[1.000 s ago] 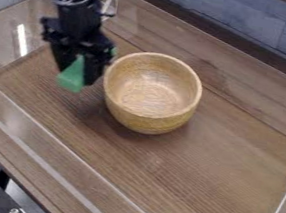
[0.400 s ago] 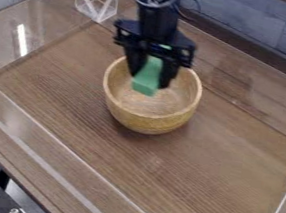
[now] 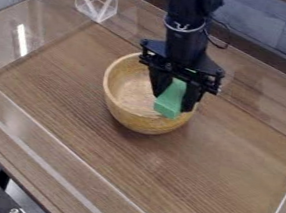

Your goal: Put green stick into wooden bowl

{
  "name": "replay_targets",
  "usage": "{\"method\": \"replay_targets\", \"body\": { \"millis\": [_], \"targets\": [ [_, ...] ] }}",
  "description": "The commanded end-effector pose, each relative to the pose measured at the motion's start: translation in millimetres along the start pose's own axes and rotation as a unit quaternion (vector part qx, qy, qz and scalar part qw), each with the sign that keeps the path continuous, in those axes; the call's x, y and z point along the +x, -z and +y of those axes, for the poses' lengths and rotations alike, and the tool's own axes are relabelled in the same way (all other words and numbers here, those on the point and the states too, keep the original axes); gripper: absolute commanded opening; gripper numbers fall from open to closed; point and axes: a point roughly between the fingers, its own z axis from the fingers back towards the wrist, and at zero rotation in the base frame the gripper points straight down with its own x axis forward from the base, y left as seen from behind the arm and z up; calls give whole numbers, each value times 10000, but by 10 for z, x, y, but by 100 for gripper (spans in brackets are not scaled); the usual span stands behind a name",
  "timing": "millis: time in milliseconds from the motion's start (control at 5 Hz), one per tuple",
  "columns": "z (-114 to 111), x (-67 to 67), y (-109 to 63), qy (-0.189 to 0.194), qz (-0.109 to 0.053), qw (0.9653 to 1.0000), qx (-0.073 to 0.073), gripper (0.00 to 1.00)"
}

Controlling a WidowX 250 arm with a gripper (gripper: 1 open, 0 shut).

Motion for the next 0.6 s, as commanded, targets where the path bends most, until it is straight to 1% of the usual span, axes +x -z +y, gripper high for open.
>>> {"method": "replay_targets", "body": {
  "millis": [0,200,400],
  "targets": [
    [88,90,-200,3,-343,9994,-20,0],
    [154,102,-243,-23,-399,9992,-23,0],
    [277,118,-299,-27,-516,9987,-34,0]
  ]
}}
